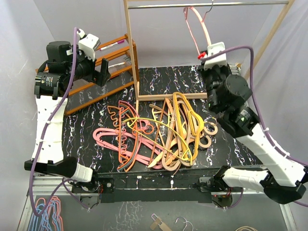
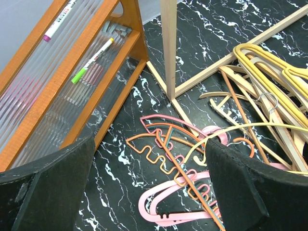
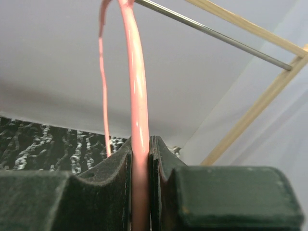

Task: Organize the hangers
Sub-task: Place the hanger at the clothesline.

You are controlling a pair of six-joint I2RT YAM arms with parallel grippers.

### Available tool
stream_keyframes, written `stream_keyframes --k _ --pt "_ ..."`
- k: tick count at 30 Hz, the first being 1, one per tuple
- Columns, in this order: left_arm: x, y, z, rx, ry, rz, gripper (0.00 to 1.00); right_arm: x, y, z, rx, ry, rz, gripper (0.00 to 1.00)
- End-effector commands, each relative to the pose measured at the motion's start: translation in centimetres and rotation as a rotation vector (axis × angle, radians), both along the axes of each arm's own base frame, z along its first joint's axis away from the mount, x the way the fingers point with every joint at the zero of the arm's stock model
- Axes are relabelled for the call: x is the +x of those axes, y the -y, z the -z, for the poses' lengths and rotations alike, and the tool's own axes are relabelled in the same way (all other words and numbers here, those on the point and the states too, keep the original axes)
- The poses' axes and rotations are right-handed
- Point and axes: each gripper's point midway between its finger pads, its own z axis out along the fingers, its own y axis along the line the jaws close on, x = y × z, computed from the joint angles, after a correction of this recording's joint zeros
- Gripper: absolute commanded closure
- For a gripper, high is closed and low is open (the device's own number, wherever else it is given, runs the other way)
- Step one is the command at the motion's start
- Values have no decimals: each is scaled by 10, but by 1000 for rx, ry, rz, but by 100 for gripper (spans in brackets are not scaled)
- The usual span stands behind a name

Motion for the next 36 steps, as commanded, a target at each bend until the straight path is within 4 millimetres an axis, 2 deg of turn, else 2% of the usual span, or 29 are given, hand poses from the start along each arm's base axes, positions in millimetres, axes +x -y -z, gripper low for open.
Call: stream_keyframes --k 1,5,12,17,20,24,26,29,30,31,32,33,34,36 --pt "-5 3 -8 -32 10 18 3 26 10 -40 93 76 -59 92" --pt "-5 0 -9 -20 20 6 3 54 10 -33 121 50 -104 92" --pt "-5 -3 -5 -5 14 0 3 76 11 -40 126 59 -124 92" --pt "-3 -1 3 -7 -8 12 3 93 23 -34 127 43 -107 92" --pt "-2 1 8 -7 -25 26 3 105 38 -25 142 19 -86 92" --pt "0 4 19 -10 -53 47 3 116 72 -8 185 -11 -18 92" --pt "1 7 29 -13 -79 64 3 118 97 1 221 -23 40 92" --pt "0 15 53 -12 -138 129 3 116 122 8 282 -29 95 92" --pt "-2 20 64 -12 -162 164 3 114 126 7 289 -26 100 87" --pt "-3 23 78 -7 -187 195 3 113 126 6 292 -23 93 69" --pt "-3 25 91 0 -206 220 3 109 125 1 301 -13 81 37" --pt "-3 29 102 4 -225 243 3 105 122 -3 313 -5 65 10" --pt "-3 34 113 11 -238 270 4 100 120 -6 330 -1 48 3" --pt "-4 51 131 37 -266 345 4 90 116 -7 377 -4 25 2"
